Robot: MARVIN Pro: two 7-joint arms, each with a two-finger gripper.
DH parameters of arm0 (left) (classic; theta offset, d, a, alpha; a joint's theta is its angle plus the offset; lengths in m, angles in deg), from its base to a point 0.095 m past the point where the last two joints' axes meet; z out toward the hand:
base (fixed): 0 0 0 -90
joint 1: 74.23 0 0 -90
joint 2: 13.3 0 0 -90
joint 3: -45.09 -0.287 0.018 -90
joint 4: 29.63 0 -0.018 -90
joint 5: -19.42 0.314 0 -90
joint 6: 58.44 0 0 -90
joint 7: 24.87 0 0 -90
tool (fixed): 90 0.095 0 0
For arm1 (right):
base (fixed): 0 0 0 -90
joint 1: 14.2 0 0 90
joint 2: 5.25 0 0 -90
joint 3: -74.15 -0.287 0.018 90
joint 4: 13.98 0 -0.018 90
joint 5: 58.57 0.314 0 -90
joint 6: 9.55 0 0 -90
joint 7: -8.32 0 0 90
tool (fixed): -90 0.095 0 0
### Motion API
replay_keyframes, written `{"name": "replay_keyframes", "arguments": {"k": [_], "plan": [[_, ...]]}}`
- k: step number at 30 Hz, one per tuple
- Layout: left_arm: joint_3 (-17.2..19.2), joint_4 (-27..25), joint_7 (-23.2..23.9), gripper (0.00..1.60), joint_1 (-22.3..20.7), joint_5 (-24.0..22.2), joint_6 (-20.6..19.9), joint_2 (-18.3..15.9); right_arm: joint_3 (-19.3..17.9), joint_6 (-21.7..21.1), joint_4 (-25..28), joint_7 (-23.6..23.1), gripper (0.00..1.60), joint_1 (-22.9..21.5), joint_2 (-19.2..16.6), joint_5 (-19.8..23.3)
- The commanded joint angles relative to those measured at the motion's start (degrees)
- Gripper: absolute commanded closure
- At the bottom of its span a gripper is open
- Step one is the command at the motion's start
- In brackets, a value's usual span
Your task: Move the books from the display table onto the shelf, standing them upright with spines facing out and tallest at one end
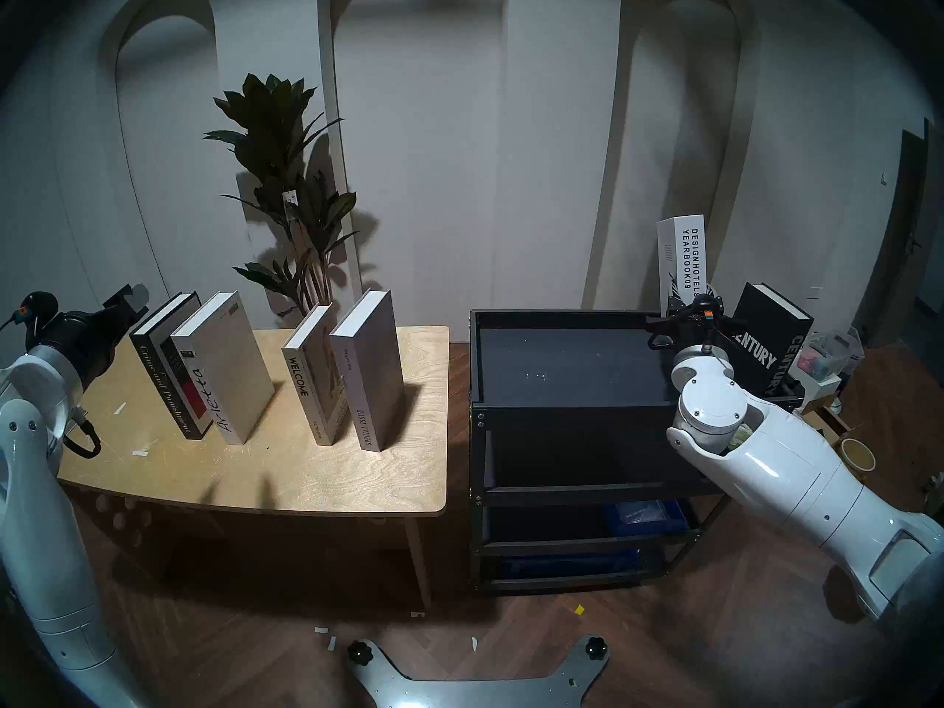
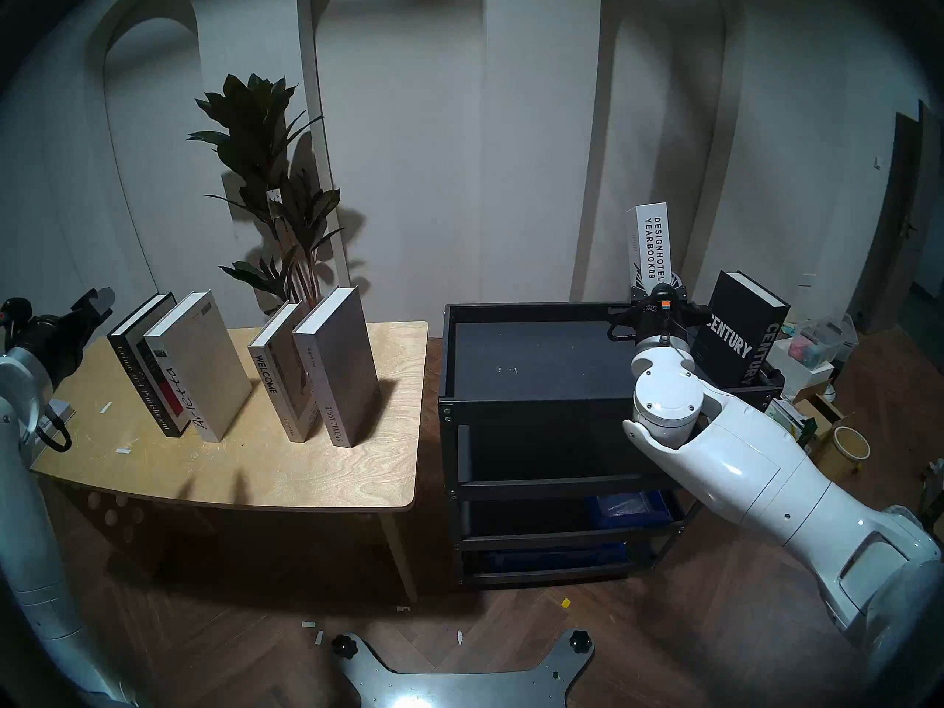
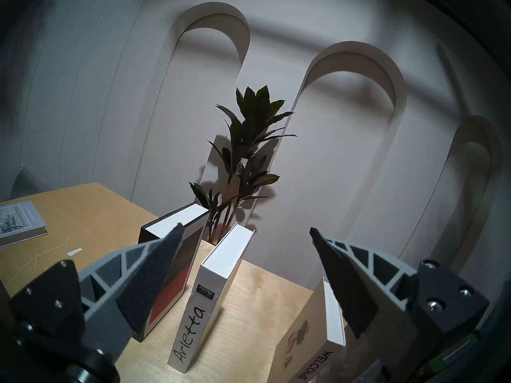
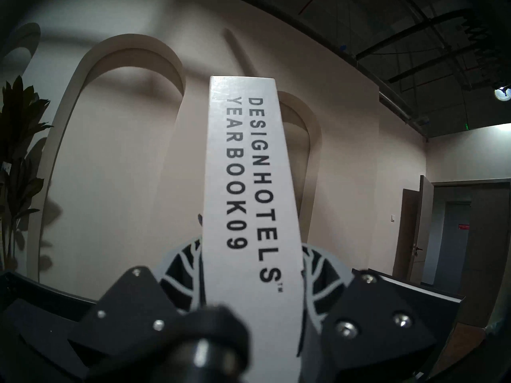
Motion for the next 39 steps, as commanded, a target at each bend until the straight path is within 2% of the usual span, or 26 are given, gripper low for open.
{"name": "replay_keyframes", "arguments": {"k": [1, 14, 23, 30, 39], "plan": [[-0.48, -0.67, 1.11, 0.00, 0.84, 0.93, 0.74, -0.86, -1.90, 0.60, 0.78, -4.78, 1.60, -0.59, -5.21, 2.22], [-1.88, -1.16, 2.86, 0.00, 2.63, 3.31, 1.76, -1.68, -2.34, 1.26, 2.66, -15.81, 1.60, -0.22, -10.16, 7.77], [-2.84, -1.00, 4.90, 0.00, 5.00, 6.29, 3.99, -2.70, -2.97, 2.89, 4.46, -23.94, 1.60, 1.73, -15.14, 12.92], [-4.61, -0.59, 7.08, 0.00, 6.73, 9.12, 6.90, -3.66, -4.00, 6.92, 6.73, -27.57, 1.60, 4.81, -17.01, 18.67], [-7.20, 0.46, 10.08, 0.00, 9.16, 13.47, 12.13, -4.78, -7.57, 13.78, 7.57, -28.67, 1.60, 6.83, -19.52, 25.95]]}}
